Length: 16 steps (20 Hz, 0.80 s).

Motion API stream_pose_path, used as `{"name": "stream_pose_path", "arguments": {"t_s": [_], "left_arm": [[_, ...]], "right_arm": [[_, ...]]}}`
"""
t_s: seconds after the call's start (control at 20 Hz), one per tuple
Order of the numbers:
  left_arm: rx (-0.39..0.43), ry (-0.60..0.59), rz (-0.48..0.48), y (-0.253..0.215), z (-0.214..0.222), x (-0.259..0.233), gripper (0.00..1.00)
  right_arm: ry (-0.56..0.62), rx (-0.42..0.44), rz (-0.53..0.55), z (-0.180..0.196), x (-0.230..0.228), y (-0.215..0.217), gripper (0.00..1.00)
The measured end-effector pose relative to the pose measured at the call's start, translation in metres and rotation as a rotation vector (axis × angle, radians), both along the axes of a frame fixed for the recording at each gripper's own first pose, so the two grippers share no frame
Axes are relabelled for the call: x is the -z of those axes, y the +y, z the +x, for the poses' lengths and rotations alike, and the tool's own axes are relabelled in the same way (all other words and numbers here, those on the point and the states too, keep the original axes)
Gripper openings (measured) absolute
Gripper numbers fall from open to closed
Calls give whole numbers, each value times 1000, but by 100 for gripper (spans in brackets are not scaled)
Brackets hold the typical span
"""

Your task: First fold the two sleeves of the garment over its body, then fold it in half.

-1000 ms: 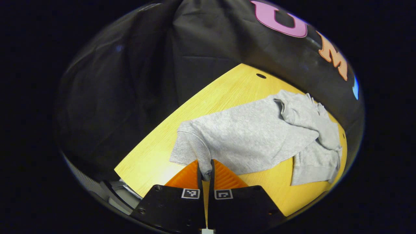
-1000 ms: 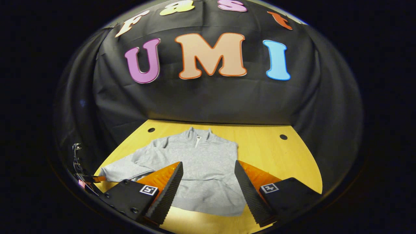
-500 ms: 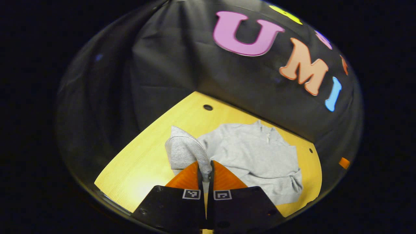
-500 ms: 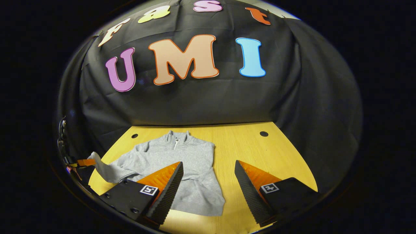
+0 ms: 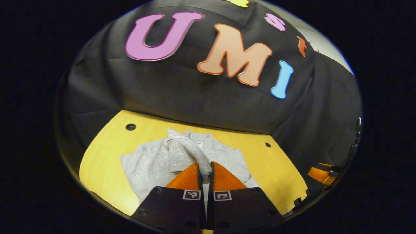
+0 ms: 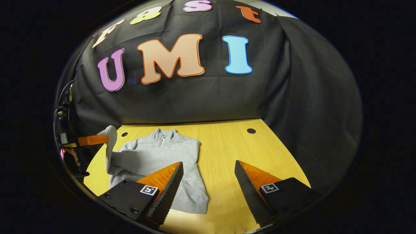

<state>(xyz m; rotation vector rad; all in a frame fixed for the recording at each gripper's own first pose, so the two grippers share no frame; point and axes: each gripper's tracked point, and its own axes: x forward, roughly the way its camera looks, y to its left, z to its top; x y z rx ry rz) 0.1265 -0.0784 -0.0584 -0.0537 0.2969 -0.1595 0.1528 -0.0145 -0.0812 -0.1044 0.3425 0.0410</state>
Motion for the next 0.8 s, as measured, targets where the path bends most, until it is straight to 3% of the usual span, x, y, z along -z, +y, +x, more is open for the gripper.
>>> {"name": "stream_pose_path", "arguments": {"t_s": [0.2, 0.4, 0.45, 0.65, 0.7, 0.8], "left_arm": [[120, -18, -20, -66, 35, -3, 0], [213, -14, -32, -118, 60, 23, 0], [227, -10, -41, -127, 68, 29, 0], [249, 18, -75, -160, 97, 58, 0], [245, 27, -64, -164, 103, 68, 0], [245, 39, -26, -169, 114, 86, 0]], "right_arm": [[14, 33, 2, 2, 2, -24, 98], [10, 63, 7, 4, -1, -48, 98], [10, 70, 8, 4, -1, -52, 95], [16, 90, 16, 4, 4, -67, 99], [19, 96, 15, 3, 6, -71, 95], [22, 108, 12, 3, 9, -79, 98]]}}
